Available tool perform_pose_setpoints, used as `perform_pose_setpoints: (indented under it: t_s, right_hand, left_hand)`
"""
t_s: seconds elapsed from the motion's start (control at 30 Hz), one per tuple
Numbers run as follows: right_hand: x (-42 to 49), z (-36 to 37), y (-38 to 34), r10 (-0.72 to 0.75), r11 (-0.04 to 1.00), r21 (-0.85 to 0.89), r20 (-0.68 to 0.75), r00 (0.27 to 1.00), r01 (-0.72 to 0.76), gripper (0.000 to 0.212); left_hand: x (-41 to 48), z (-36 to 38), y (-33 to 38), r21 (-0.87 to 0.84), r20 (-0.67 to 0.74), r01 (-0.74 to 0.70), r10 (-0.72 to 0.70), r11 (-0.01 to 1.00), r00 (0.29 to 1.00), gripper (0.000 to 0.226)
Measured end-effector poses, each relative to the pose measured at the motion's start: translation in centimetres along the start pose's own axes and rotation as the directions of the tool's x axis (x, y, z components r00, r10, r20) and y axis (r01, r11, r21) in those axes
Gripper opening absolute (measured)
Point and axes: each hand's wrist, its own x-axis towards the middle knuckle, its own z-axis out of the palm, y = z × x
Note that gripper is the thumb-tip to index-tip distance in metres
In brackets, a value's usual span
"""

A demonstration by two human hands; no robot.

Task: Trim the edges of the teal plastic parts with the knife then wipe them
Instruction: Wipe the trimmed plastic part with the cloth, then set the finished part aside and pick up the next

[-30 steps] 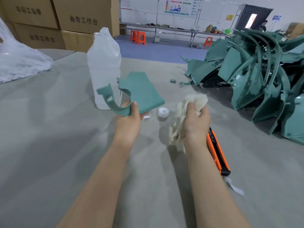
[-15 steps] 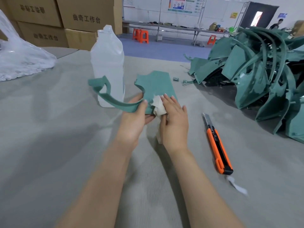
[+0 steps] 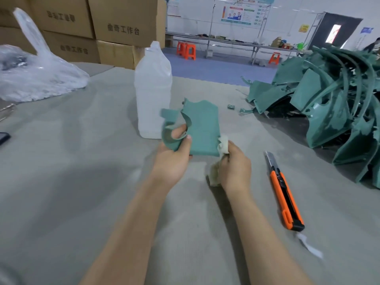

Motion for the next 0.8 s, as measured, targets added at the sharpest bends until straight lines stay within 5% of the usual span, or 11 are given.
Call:
perform_pose_setpoints:
  t_s: [0.07,0.13,0.23,0.37,0.43,0.5,0.57,0.73,0.8]
  right_hand:
    - [0.2,-1.0,0.1,0.108,0.991,-0.083,0.056,0.993,-0.103,0.035]
    - [-0.3,-1.6,-1.5,0.094,0.970,-0.240,0.213,0.973,-0.041,0.034]
    - [-1.8,-1.3,-5.9,0.068,0.902,-0.413,0.426,0.902,0.127,0.069]
    - [-4.9,1.6,-16.1,-0.319,0.946,0.006,0.191,0.928,0.324,0.063]
    - [-7.0,4.4,-21.5,-0.323,0.903,0.374,0.273,0.906,0.210,0.048]
    - [-10.2,7.5,-26.8,-0.301,0.727,0.647,0.602,0.740,-0.230,0.025]
    - [-14.4,11.0,-30.9,-0.381,0.606,0.626,0.770,0.511,-0.491,0.014]
    - [-24.8,16.9,-35.8,-0.509,0.655,0.592,0.805,0.305,-0.470,0.033]
    - [-28.3,18.7,-36.4,-0.546,0.735,0.584,0.811,0.209,-0.344,0.032]
  left_hand:
    - [-0.6,-1.8,0.9,-0.037,-0.052,-0.072,0.070,0.997,0.996,0.027]
    - [-0.9,-4.5,2.6,-0.061,-0.159,-0.152,0.141,0.986,0.977,0.027]
    - [-1.5,-9.4,5.3,-0.128,-0.344,-0.218,0.163,0.968,0.925,0.027]
    - [-3.5,-17.0,8.3,-0.189,-0.638,-0.290,0.107,0.938,0.763,0.020]
    - [-4.9,-20.8,9.3,-0.187,-0.744,-0.311,0.072,0.932,0.664,0.021]
    - [-6.5,-24.5,10.0,-0.190,-0.825,-0.343,0.040,0.920,0.563,0.020]
    - [-8.8,-28.1,10.2,-0.159,-0.885,-0.343,0.020,0.926,0.465,0.021]
    - [-15.0,-34.5,9.2,-0.181,-0.977,-0.443,-0.109,0.878,0.184,0.028]
    - [-17.6,-36.4,8.5,-0.279,-0.960,-0.548,-0.225,0.788,0.165,0.029]
